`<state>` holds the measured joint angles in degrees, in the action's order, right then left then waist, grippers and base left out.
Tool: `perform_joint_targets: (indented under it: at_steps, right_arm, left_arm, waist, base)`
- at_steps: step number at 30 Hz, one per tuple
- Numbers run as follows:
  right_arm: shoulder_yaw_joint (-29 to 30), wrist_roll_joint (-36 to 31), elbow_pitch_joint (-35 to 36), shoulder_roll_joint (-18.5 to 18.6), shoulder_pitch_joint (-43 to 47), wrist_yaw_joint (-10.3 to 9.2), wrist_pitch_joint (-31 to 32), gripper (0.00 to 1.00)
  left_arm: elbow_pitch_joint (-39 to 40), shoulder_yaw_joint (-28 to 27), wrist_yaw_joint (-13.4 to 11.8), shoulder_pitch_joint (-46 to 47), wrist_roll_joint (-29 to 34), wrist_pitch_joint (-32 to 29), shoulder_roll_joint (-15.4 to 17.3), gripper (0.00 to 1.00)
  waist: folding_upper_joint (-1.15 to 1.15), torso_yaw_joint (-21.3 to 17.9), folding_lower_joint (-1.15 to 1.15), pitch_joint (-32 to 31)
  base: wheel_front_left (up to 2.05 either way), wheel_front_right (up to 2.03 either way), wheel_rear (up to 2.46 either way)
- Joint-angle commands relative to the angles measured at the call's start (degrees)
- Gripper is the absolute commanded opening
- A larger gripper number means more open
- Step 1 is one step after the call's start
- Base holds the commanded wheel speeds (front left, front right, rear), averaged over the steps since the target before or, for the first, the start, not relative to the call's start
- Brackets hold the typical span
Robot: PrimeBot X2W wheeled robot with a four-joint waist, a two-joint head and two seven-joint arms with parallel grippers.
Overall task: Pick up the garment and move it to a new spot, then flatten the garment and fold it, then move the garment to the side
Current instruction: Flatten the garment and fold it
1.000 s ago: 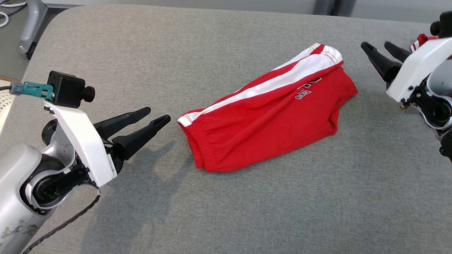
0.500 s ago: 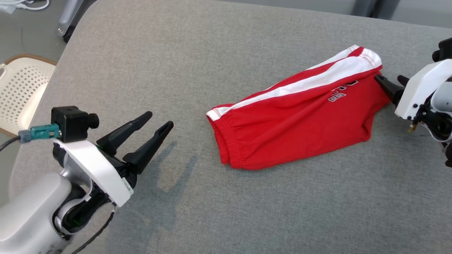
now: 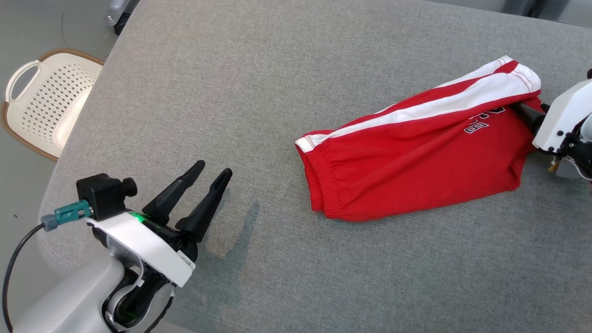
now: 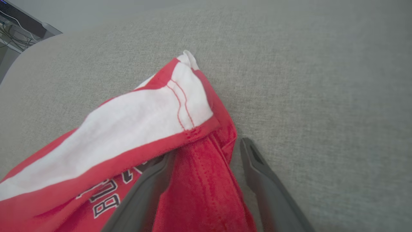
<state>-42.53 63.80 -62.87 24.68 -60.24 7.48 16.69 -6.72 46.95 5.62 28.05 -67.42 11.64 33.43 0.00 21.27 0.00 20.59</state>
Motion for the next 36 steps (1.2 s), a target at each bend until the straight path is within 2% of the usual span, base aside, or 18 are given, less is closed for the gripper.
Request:
perform_joint_targets:
  at_steps: [1,3,4,6,7,17,28,36]
  right_arm:
    - [-0.2,0.5,-0.2,-0.9,1.8,0.04,0.9,1.0]
    - [-0.4,1.2,-0.1,-1.2,2.5,0.04,1.8,1.0]
    - [-0.6,1.5,-0.2,-1.3,2.7,0.04,2.0,0.93]
    - [-0.8,2.0,0.0,-1.2,3.0,0.04,2.0,0.05]
    - [-0.9,2.0,0.2,-1.2,3.1,0.04,1.9,0.0]
    - [-1.2,3.8,2.7,-0.5,4.0,0.04,-4.3,0.0]
    - [-0.5,9.3,8.1,0.7,12.9,0.03,-8.7,0.0]
    - [0.5,12.6,11.9,2.0,19.6,0.03,-13.0,0.0]
  left_arm:
    - [-0.3,-0.2,0.2,-0.4,-0.1,0.2,0.2,1.0]
    - [-0.6,0.0,0.3,-0.8,-0.1,0.6,-0.3,1.0]
    - [-0.7,0.0,0.4,-0.7,-0.1,0.6,-0.5,1.0]
    - [-1.1,0.0,0.4,-0.7,-0.2,0.8,-0.8,1.0]
    - [-1.2,0.0,0.4,-0.8,-0.2,0.9,-0.8,1.0]
    - [-1.8,-0.7,0.4,-1.5,1.3,2.2,-1.4,1.0]
    - [-1.0,-3.1,-3.1,-6.1,3.6,3.3,-1.7,1.0]
    - [1.7,-7.0,-6.3,-10.3,7.3,3.6,-2.3,1.0]
  waist:
    - [0.0,0.1,0.0,0.0]
    - [0.0,0.3,0.0,0.0]
    - [0.0,0.4,0.0,0.0]
    - [0.0,0.5,0.0,-0.3]
    - [0.0,0.6,0.0,-0.5]
    - [0.0,-1.4,0.0,-3.9]
    - [0.0,-7.9,0.0,-11.1]
    - [0.0,-12.7,0.0,-14.1]
  base:
    - [0.0,0.0,0.0]
    - [0.0,0.0,0.0]
    - [0.0,0.0,0.0]
    - [0.0,0.0,0.0]
    - [0.0,0.0,0.0]
    - [0.0,0.0,0.0]
    - [0.0,0.0,0.0]
    - [0.0,0.0,0.0]
